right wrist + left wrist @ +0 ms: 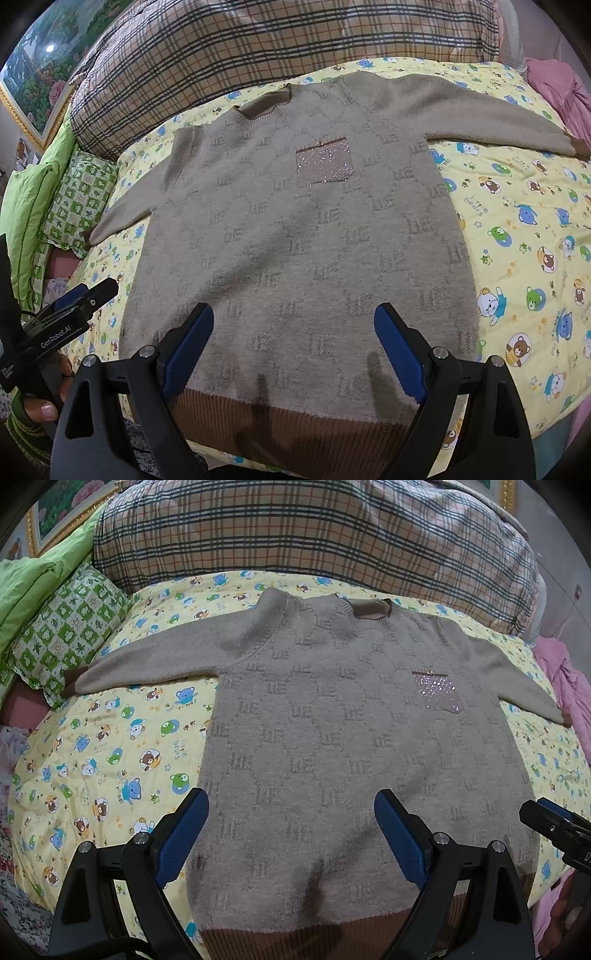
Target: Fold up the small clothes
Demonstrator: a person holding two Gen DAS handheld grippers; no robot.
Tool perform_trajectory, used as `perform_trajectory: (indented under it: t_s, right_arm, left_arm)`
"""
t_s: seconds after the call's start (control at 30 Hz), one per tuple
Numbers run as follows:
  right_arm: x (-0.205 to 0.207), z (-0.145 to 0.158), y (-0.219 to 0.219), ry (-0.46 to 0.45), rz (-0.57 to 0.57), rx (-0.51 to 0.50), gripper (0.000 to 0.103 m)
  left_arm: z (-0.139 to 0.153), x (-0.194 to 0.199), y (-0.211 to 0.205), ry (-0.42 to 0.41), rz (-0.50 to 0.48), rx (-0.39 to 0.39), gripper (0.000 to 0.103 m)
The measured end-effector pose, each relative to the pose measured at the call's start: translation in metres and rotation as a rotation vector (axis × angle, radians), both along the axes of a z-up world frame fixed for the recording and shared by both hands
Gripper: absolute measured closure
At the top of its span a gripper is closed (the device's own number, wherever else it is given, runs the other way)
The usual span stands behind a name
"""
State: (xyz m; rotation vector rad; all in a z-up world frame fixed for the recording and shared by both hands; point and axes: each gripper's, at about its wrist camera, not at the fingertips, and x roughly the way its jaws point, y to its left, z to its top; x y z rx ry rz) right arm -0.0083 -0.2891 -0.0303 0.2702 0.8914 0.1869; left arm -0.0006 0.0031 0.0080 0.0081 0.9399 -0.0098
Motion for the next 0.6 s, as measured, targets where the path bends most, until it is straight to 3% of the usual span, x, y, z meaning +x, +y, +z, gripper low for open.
perform_trajectory:
  t_s: [0.47,0.6]
  right_arm:
    - [0.0036,-0.0028,0.0030,0.007,0.003,-0.001,0.014]
    - [0.0052,-0.0034,0.0023,0.009,0.002,0.003,0.014]
  left_arm:
    - [-0.0113,0.0056,-0.0009,0.018,0.003,-0.003,0.011]
    - [-0.0127,0.0087,-0.0010,0.062,-0.002,0.002,0.011]
